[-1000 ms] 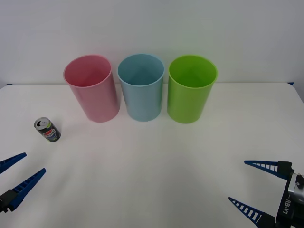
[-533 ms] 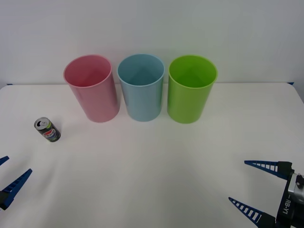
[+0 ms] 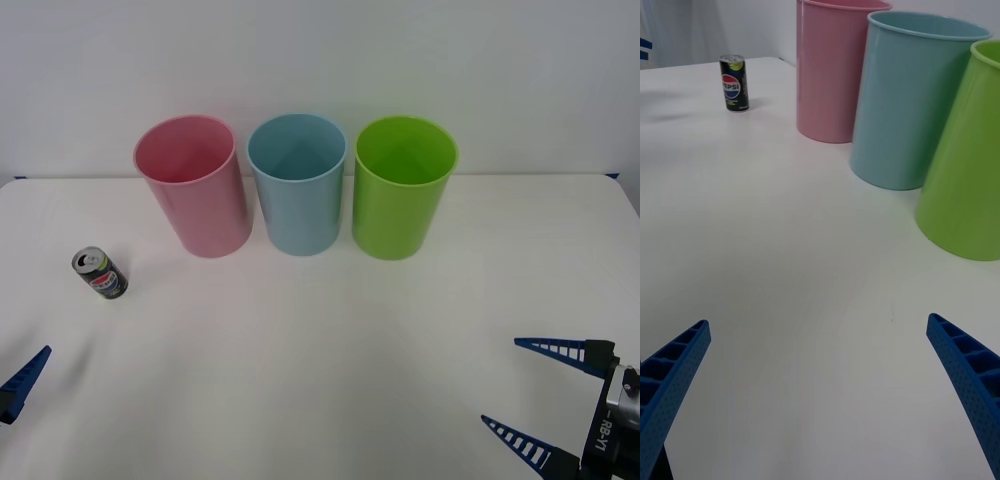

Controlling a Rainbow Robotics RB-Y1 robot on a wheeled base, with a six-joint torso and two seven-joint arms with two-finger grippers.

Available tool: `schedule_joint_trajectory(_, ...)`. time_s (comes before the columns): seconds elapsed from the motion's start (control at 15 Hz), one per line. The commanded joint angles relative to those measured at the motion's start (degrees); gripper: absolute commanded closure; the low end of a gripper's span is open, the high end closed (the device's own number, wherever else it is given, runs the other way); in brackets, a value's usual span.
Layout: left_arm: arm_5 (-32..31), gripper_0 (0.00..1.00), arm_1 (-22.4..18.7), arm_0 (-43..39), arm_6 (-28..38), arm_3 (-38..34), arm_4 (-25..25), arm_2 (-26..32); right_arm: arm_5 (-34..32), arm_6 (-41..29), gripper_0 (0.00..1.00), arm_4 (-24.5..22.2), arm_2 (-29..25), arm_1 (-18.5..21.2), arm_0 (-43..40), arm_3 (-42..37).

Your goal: Put cans in the blue bin and PET bottles in the pink bin and trash in the green bin.

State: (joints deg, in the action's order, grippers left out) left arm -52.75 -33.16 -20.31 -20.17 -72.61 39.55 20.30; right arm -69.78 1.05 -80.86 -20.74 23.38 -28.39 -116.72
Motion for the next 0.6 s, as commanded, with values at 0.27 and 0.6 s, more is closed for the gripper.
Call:
schedule_joint_trajectory(0.27,10.9,0.00,-0.1,3.9,-0.1,-0.8,-0.5,-4.9,0.0,0.0,0.00,0.0,0.0,0.0,0.0,0.0)
schedule_joint_trajectory(0.6,21.6,0.00,-0.1,10.1,-0.3,-0.9,-0.4,-11.2,0.0,0.0,0.00,0.0,0.0,0.0,0.0,0.0)
